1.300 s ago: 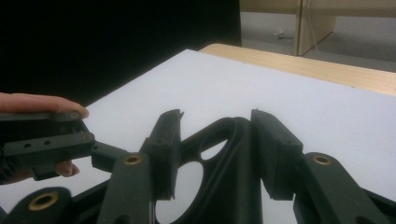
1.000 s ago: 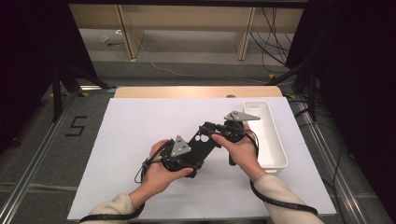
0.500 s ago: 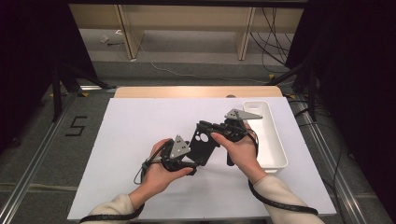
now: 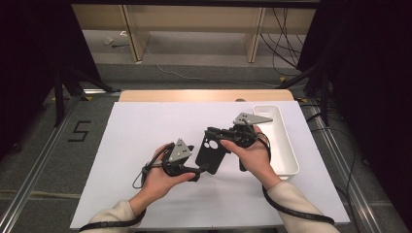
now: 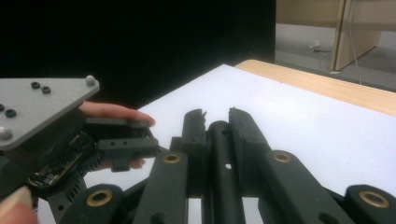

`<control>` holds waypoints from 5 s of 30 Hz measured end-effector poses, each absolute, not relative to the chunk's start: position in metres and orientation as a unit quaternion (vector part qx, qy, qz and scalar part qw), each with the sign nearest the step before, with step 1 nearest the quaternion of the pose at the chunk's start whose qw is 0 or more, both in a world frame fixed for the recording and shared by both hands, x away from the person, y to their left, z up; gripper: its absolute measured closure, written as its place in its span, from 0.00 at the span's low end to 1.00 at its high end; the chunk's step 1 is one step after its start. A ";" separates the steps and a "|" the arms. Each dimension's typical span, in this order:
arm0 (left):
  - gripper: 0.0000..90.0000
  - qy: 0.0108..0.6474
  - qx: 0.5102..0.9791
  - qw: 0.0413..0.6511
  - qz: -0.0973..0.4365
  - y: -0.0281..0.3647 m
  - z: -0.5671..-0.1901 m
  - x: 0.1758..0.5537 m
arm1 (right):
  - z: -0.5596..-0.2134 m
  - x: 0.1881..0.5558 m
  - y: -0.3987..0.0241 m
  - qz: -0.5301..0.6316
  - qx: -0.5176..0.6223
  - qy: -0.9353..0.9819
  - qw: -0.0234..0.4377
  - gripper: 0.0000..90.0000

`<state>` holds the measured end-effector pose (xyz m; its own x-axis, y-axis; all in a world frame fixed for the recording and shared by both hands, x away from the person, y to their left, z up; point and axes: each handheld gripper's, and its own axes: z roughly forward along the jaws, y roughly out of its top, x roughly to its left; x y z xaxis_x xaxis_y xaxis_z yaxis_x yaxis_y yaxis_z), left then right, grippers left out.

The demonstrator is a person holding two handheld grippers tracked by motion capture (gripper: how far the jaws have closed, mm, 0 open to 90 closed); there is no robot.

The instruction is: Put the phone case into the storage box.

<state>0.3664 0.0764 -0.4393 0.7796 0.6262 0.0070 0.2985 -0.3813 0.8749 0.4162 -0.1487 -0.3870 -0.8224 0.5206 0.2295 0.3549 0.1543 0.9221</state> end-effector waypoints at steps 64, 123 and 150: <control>0.26 0.253 0.818 0.494 0.152 0.073 -0.439 0.361 | -0.376 0.420 -0.164 0.526 0.121 0.842 0.009 0.86; 0.77 0.172 0.864 0.464 0.092 0.063 -0.463 0.364 | -0.369 0.414 -0.160 0.533 0.088 0.841 -0.026 0.86; 0.89 0.209 0.859 0.461 0.079 0.067 -0.456 0.366 | -0.366 0.413 -0.162 0.542 0.089 0.836 0.006 0.33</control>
